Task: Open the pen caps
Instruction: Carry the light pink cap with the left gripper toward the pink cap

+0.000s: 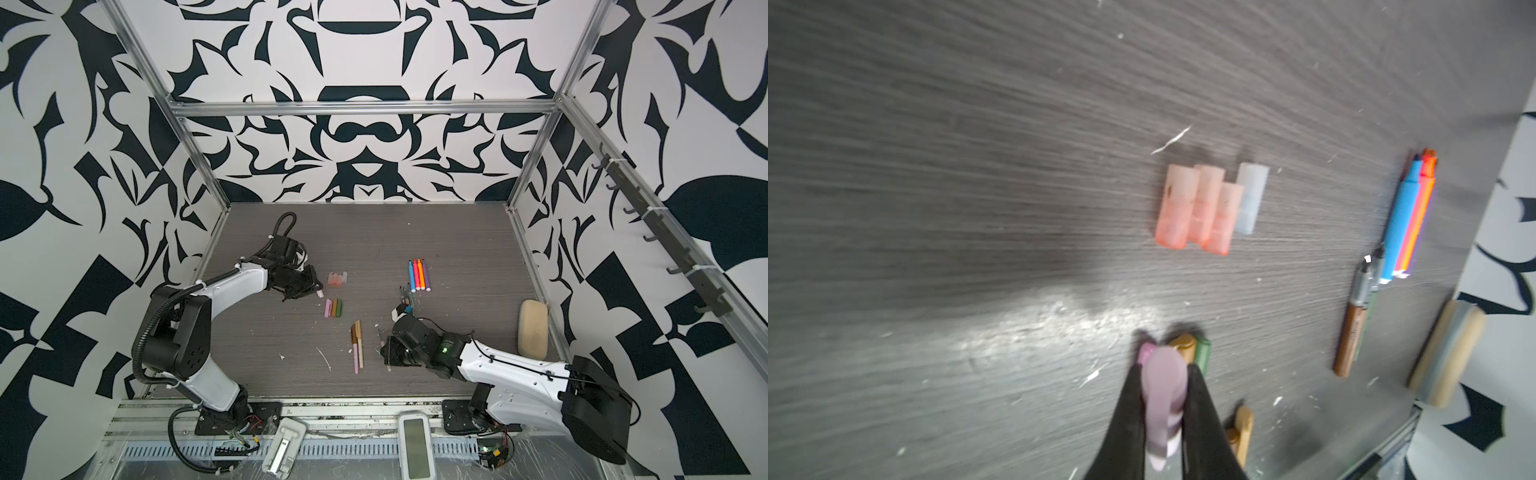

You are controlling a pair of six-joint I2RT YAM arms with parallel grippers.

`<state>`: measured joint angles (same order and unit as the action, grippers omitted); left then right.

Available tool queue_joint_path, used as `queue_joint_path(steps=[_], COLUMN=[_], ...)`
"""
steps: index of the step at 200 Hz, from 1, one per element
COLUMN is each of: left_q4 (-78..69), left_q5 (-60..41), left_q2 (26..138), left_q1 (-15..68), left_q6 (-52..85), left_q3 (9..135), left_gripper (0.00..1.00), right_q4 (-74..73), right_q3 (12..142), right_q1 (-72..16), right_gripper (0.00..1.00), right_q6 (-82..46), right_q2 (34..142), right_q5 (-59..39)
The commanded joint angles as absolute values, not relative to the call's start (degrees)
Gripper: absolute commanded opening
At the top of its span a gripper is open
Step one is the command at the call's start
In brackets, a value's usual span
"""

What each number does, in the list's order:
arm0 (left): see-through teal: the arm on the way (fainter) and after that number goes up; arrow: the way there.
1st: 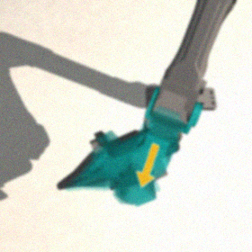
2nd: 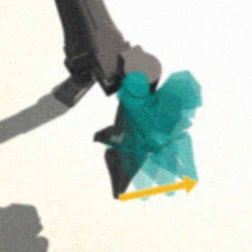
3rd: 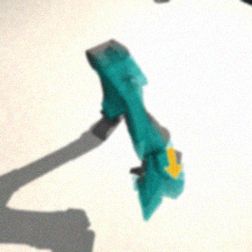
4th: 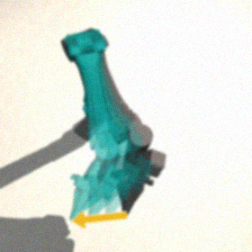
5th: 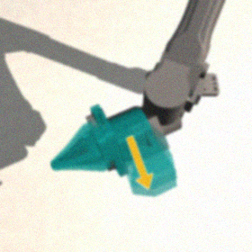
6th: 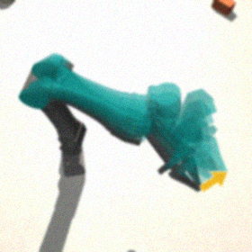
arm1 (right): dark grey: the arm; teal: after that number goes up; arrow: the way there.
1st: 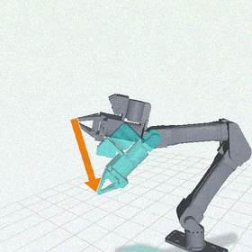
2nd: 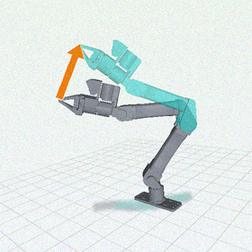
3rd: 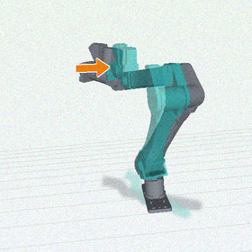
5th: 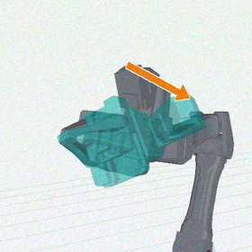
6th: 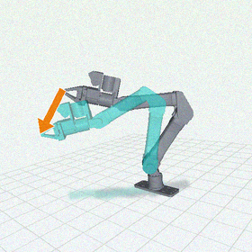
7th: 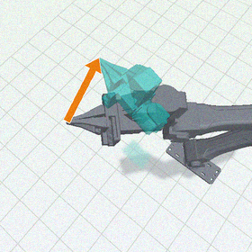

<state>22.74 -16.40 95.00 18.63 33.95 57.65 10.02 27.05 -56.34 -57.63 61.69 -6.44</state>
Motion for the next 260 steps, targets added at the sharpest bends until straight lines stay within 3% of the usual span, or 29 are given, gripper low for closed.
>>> queue_joint_path(steps=[1,145,260], left_q4=[26.62,27.56,26.5], left_q5=[-14.88,-18.95,-21.62], left_q2=[94.42,99.49,100.13], left_q1=[18.54,18.54,18.52], left_q6=[30.89,26.46,26.28], left_q3=[56.5,55.06,54.74], left_gripper=[0.0,0.0,0.08], right_q4=[9.51,9.09,9.08], right_q3=[29.17,30.21,30.86], right_q1=[-56.1,-56.06,-55.99], right_gripper=[0.0,0.0,0.0], right_q6=[-56.87,-56.69,-56.54], right_q2=[62.36,65.1,66.26], right_q5=[-6.59,-6.67,-6.6])
